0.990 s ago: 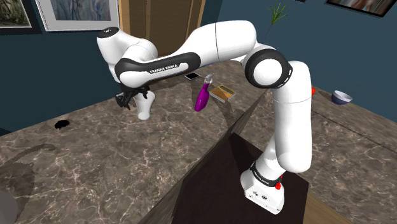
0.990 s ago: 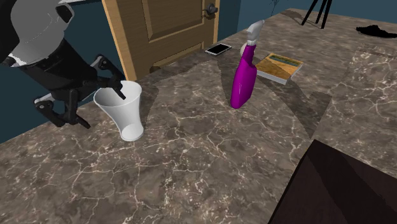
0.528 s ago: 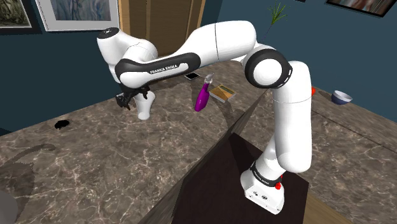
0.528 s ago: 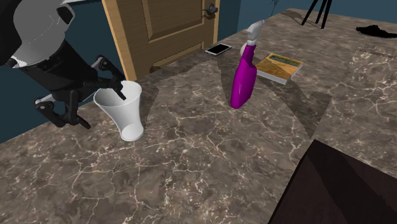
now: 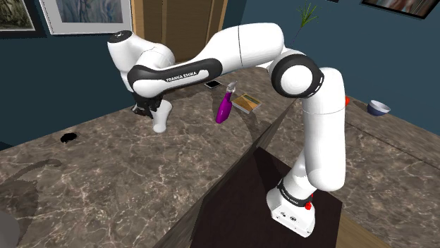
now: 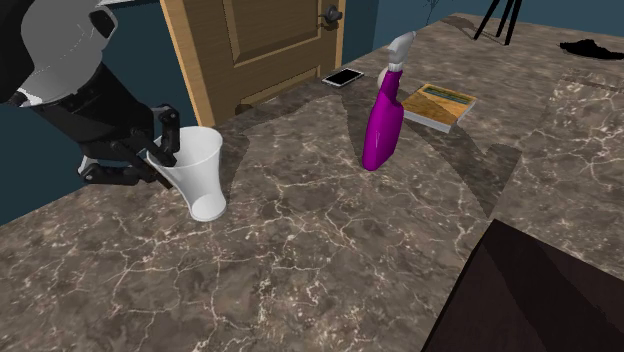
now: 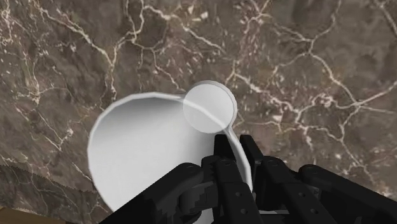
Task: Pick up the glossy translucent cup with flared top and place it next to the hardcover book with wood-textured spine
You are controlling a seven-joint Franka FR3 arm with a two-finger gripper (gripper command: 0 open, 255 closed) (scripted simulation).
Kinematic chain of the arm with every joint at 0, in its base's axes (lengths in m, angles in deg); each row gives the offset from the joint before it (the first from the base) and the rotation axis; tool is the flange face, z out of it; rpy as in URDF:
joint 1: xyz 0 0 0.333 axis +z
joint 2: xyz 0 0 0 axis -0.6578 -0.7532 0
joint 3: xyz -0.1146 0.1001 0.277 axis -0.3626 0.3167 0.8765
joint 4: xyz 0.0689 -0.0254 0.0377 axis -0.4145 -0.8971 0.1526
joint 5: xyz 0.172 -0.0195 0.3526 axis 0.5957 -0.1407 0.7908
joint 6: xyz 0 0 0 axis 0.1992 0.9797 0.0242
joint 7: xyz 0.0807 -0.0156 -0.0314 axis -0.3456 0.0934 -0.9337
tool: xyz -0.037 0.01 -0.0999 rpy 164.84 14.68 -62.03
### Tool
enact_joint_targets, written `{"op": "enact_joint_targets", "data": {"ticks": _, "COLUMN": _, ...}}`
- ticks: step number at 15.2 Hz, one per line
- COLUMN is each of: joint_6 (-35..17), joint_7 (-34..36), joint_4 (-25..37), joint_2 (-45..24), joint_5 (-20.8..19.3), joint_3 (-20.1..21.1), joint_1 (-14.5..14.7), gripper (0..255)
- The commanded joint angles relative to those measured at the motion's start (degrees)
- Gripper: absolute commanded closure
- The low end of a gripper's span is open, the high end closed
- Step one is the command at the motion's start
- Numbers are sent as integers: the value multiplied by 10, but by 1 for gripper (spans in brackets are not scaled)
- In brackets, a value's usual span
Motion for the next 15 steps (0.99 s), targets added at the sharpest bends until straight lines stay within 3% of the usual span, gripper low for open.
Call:
{"op": "enact_joint_targets", "data": {"ticks": 1, "joint_6": 0, "joint_7": 0, "joint_4": 0, "joint_2": 0, "joint_5": 0, "joint_3": 0, "joint_1": 0, "gripper": 255}}
{"op": "enact_joint_targets", "data": {"ticks": 15, "joint_6": 82, "joint_7": -27, "joint_4": 63, "joint_2": 23, "joint_5": 12, "joint_3": 5, "joint_1": 4, "gripper": 255}}
